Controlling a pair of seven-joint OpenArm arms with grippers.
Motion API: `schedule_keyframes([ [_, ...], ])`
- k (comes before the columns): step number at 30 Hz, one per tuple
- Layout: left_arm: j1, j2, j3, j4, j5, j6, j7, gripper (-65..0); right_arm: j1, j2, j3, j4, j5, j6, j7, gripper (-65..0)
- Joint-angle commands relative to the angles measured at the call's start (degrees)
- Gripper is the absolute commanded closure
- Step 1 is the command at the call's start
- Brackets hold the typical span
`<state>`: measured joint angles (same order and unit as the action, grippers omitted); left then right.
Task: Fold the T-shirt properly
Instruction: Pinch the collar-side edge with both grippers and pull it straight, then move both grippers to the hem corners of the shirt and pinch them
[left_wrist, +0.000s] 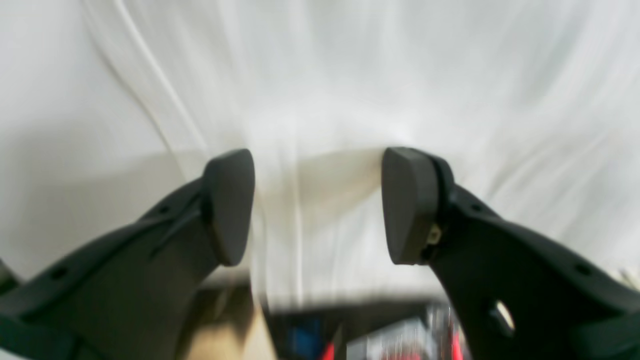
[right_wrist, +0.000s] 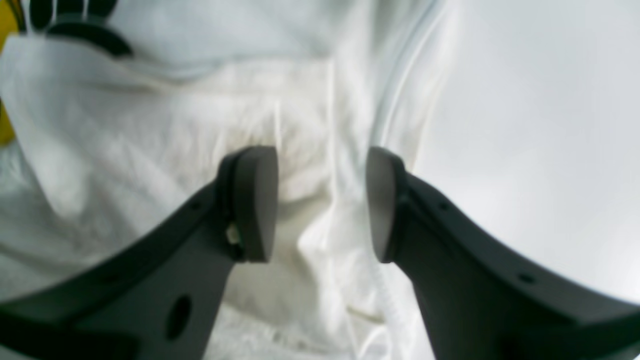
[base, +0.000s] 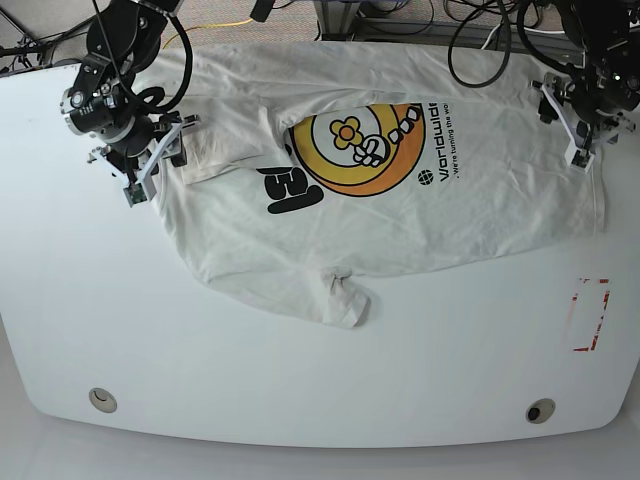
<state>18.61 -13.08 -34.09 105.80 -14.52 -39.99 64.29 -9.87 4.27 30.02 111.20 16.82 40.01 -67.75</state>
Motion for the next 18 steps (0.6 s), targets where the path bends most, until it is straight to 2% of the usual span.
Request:
schedule_keyframes([
  [1, -1.42, -0.85, -0.24, 1.15, -1.61, -0.01, -0.78, -37.2, 2.62, 0.78, 0.18, 0.50, 0.46, -0.01, 0.62, -27.7],
  [3, -3.27, -0.85, -0.24, 1.23, -1.78, -0.01, -0.78, -37.2, 5.52, 1.84, -0.26, -2.05, 0.46, -0.01, 0.54, -29.2],
  [8, -6.70, -0.76, -0.24, 1.23, -1.52, -0.01, -0.86, -37.2, 13.25, 4.12, -0.17, -11.02, 0.46, -0.01, 0.71, -42.3],
  [10, -8.46, -0.76, -0.24, 1.06, -1.43, -0.01, -0.86, -37.2, 16.77, 5.09, -0.26, -15.33, 0.46, -0.01, 0.80, -45.2],
  [13, -10.04, -0.76, -0.24, 1.06, -1.34, -0.01, -0.95, -37.2, 22.22, 6.76, -0.26, -22.27, 0.46, -0.01, 1.15, -45.0],
  [18, -12.33, -0.76, -0.07, 1.06, -1.43, -0.01, -1.13, -37.2, 30.84, 9.92, -0.88, -37.57, 0.37, -0.01, 7.31, -45.8],
])
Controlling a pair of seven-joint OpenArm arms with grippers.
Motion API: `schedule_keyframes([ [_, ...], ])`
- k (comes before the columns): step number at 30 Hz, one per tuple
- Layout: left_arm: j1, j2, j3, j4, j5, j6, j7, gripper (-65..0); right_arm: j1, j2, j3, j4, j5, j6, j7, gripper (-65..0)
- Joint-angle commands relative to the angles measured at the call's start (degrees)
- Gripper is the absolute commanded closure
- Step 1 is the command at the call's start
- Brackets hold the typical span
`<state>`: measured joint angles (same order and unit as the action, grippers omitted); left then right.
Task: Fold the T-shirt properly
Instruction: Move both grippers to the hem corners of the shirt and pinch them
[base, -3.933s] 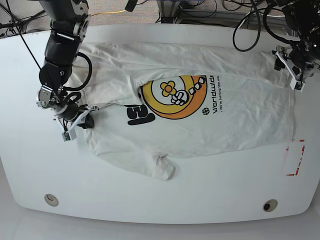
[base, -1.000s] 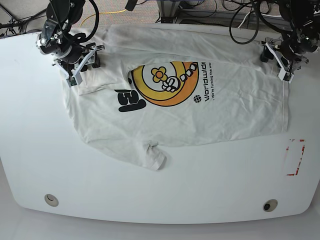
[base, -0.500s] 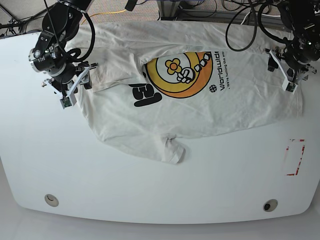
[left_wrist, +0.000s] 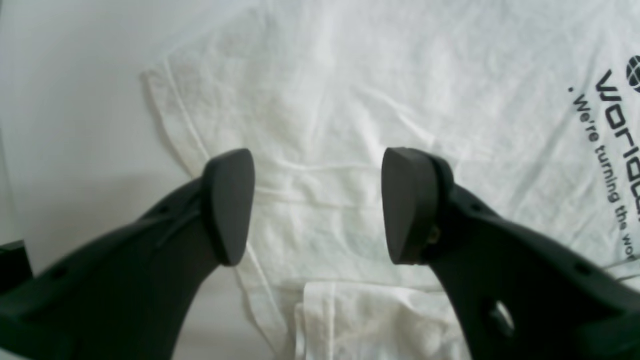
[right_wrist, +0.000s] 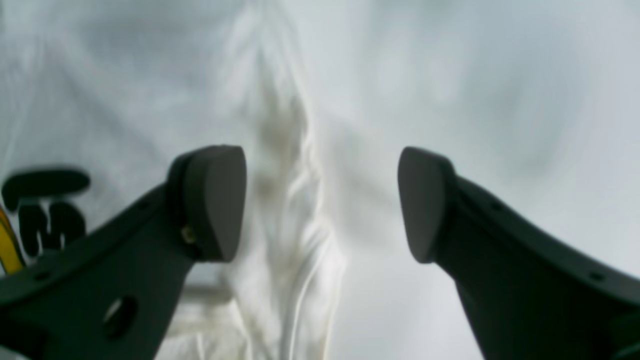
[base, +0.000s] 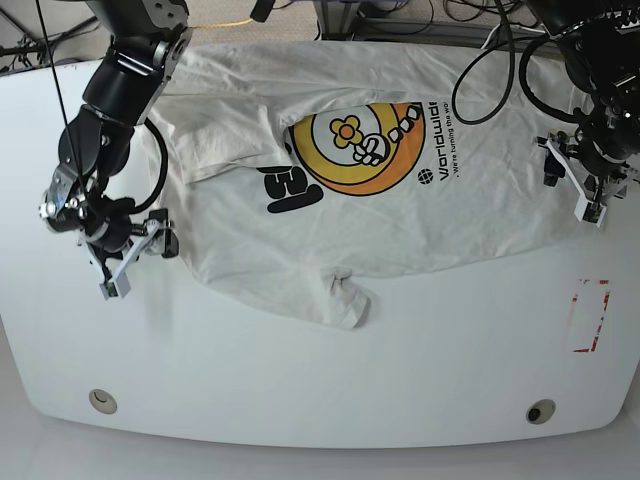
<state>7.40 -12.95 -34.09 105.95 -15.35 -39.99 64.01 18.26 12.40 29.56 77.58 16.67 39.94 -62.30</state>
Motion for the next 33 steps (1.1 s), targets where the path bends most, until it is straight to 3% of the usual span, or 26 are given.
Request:
schedule_keyframes([
  [1, -1.38, -0.90, -0.07, 0.91, -0.60, -0.01, -0.84, -37.2, 3.76, 2.32, -1.03, -6.42, 0.52, 0.06, 2.57, -45.8],
  [6, -1.55, -0.90, 0.02, 0.91, -0.60, -0.01, -0.93, -37.2, 9.39, 4.61, -5.78, -20.04, 0.61, 0.06, 10.92, -45.8],
  [11, -1.55, -0.90, 0.02, 0.91, -0.60, -0.01, -0.93, -37.2, 12.55, 4.61, -9.30, -29.80, 0.78, 0.06, 16.19, -46.0],
  [21, -1.55, -1.07, -2.00, -1.73, 0.45, -0.01, -2.25, -37.6, 12.64, 0.04, -10.88, -32.00, 0.61, 0.06, 18.48, -45.2],
  [27, -7.27, -1.16, -6.13, -9.73, 2.65, 1.00, -3.66, -37.8, 12.64, -2.07, -11.50, -32.00, 0.52, 0.06, 18.48, -45.0],
  [29, -9.82, -1.25, -8.33, -14.48, 3.62, 2.40, -3.92, -37.8, 12.64, -2.25, -11.50, -32.00, 0.52, 0.06, 18.57, -42.0],
  [33, -15.71, -2.30, -11.32, -22.22, 6.17, 4.78, -4.18, -37.8, 12.82, -2.25, -11.50, -32.00, 0.52, 0.06, 18.57, -28.1],
])
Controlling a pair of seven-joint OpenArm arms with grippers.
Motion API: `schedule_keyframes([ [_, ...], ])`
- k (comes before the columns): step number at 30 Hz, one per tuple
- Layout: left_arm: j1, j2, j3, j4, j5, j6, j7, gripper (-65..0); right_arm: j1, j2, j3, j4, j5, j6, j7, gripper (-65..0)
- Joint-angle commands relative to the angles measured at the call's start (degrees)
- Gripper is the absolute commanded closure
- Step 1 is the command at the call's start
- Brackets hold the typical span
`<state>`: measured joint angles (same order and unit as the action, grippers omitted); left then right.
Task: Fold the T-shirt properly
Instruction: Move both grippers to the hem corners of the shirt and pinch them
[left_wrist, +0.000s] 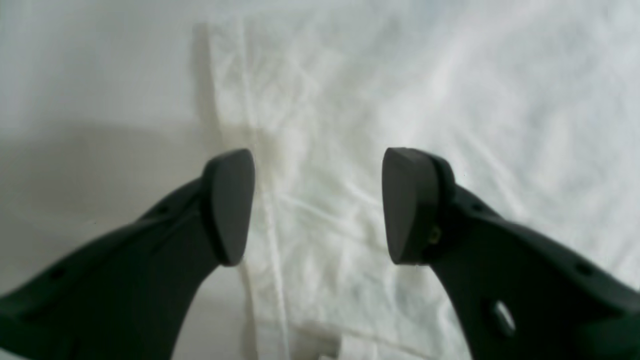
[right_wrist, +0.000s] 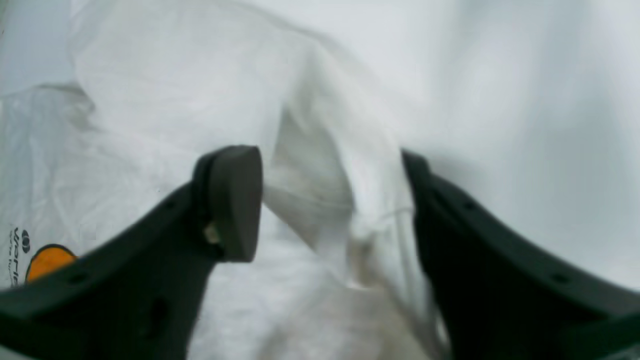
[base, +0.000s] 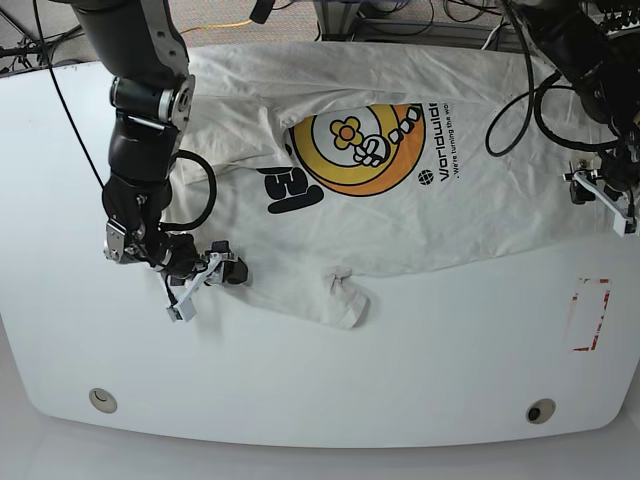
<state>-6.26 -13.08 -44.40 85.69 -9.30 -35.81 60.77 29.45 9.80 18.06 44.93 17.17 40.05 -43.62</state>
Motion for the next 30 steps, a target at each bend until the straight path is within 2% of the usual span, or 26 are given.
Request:
schedule_keyframes([
  [1, -3.28, -2.61, -1.27, -4.06, 0.73, 0.78, -1.65, -37.8, 1.62, 0.35, 0.00, 0.66, 0.02, -0.05, -0.12, -24.6],
  [3, -5.12, -3.14, -1.53, -8.55, 1.87, 0.87, -4.64, -37.8, 1.62, 0.26, -0.09, 0.74, 0.02, -0.05, -0.12, -18.9],
  [5, -6.27, -4.19, -1.62, -11.80, 3.01, 0.87, -7.63, -37.8, 1.62, 0.26, -0.09, 0.74, 0.11, -0.05, -0.12, -17.1],
  [10, -8.90, -6.65, -1.53, -20.06, 4.33, 0.87, -13.43, -37.8, 1.62, 0.26, -0.09, 0.74, 0.11, -0.05, -0.12, -17.3],
  [20, -12.24, -12.37, -1.18, -34.04, 4.25, 0.87, -21.17, -37.8, 1.45, 0.26, -0.09, 0.83, 0.11, -0.05, -0.12, -17.3],
  [26, -12.86, -12.28, -1.00, -36.68, 4.07, 0.52, -21.96, -37.8, 1.45, 0.26, -0.09, 0.83, 0.19, -0.05, -0.12, -17.3],
  [30, -14.09, -12.11, 3.13, -37.12, 3.98, 0.43, -21.96, -37.8, 1.45, 0.26, -0.09, 0.83, 0.19, -0.05, -0.12, -17.0],
])
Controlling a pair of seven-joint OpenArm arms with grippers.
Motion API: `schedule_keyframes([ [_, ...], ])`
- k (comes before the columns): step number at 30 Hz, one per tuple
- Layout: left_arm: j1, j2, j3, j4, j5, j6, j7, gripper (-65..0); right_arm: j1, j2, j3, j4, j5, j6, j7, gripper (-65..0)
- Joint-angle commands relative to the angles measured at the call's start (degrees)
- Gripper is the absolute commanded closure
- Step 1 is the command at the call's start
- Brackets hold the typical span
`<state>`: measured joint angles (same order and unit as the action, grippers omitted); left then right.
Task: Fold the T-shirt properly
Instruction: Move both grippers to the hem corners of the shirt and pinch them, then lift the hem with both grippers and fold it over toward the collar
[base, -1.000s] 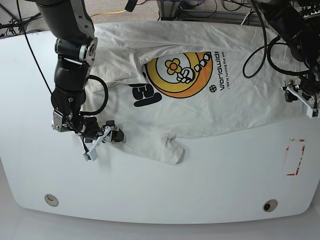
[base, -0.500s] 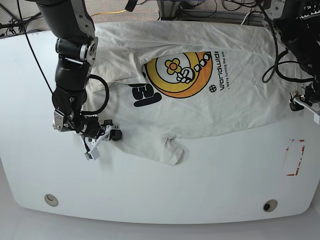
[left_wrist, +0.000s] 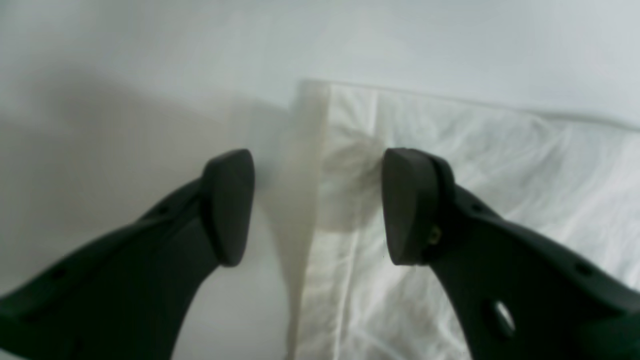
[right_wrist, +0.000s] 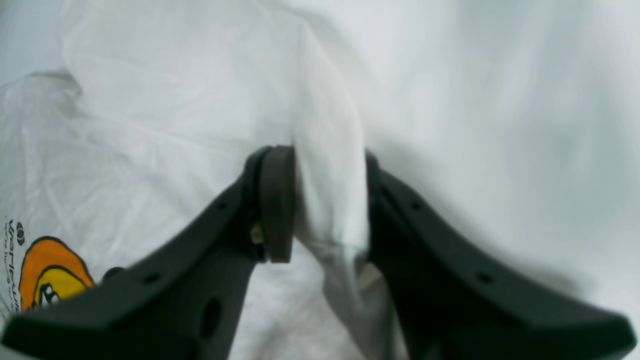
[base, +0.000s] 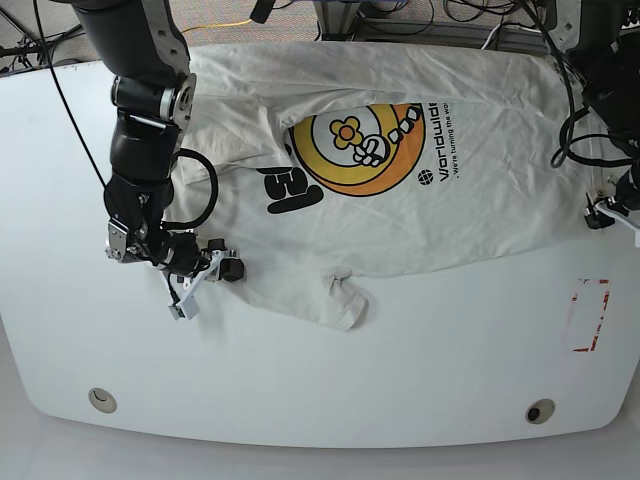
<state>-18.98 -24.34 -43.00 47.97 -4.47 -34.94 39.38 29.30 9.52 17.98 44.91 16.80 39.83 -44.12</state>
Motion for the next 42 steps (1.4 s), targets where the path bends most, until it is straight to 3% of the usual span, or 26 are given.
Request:
schedule_keyframes([
  [1, -1.37, -0.32, 2.87, 0.69, -0.94, -0.45, -0.56, -37.6, 1.60, 0.55, 0.00, 0.85, 0.57, 0.17, 0.38, -17.0],
  [6, -1.54, 1.00, 4.81, 1.13, -0.85, -0.45, -0.56, -35.3, 1.60, 0.55, 0.00, 0.85, 0.57, 0.17, 0.38, -16.6],
  [10, -1.63, 1.00, 6.56, 0.96, -0.76, -0.09, -0.83, -15.6, 1.60, 0.64, 0.00, 0.94, 0.57, 0.17, 0.38, -15.5],
  [11, -1.63, 1.00, 6.92, 1.05, -0.67, -0.09, -0.83, -7.8, 1.69, 0.81, 0.00, 0.94, 0.57, 0.17, 0.38, -12.4],
  [13, -1.63, 1.00, 7.53, 1.05, -0.50, -0.01, -0.91, -0.1, 1.78, 0.99, 0.00, 0.94, 0.57, 0.17, 0.38, -4.9],
  [14, -1.63, 1.00, 8.15, 1.13, -0.50, -0.01, -0.91, 0.0, 1.95, 1.07, 0.09, 0.94, 0.57, 0.17, 0.38, -0.3],
  [15, -1.90, 1.00, 8.85, 1.13, -0.50, -0.01, -0.91, 0.0, 2.04, 1.16, 0.09, 1.03, 0.57, 0.17, 0.38, 0.0],
  [20, -4.89, 1.00, 12.63, 1.13, -0.76, -0.45, -0.74, 0.0, 1.69, 2.39, 0.18, 6.83, 0.92, 0.17, -0.15, 0.0],
  [27, -7.70, 1.08, 15.62, 3.51, -0.85, -0.62, -0.39, 0.0, 0.46, 3.71, 0.35, 15.01, 1.01, 0.17, -5.86, 0.0],
  [29, -7.61, 1.26, 16.06, 6.76, -0.85, -2.64, 0.76, 0.0, -1.04, 4.06, 0.44, 19.58, 1.01, 0.17, -7.35, 0.0],
  [31, -7.61, 2.67, 15.79, 8.96, -0.85, -5.02, 2.16, 0.0, -2.35, 4.33, 0.44, 22.66, 1.01, 0.17, -8.59, 0.0],
  [36, -5.41, 4.34, 15.79, 16.08, -0.85, -5.06, 3.92, 0.0, -6.22, 4.42, 0.62, 31.97, 1.01, 0.17, -12.45, 0.0],
  [42, -1.02, 7.41, 15.97, 24.96, -0.85, -5.06, 4.27, 0.0, -12.02, 3.89, 5.89, 43.40, 1.01, 0.17, -18.69, 0.0],
])
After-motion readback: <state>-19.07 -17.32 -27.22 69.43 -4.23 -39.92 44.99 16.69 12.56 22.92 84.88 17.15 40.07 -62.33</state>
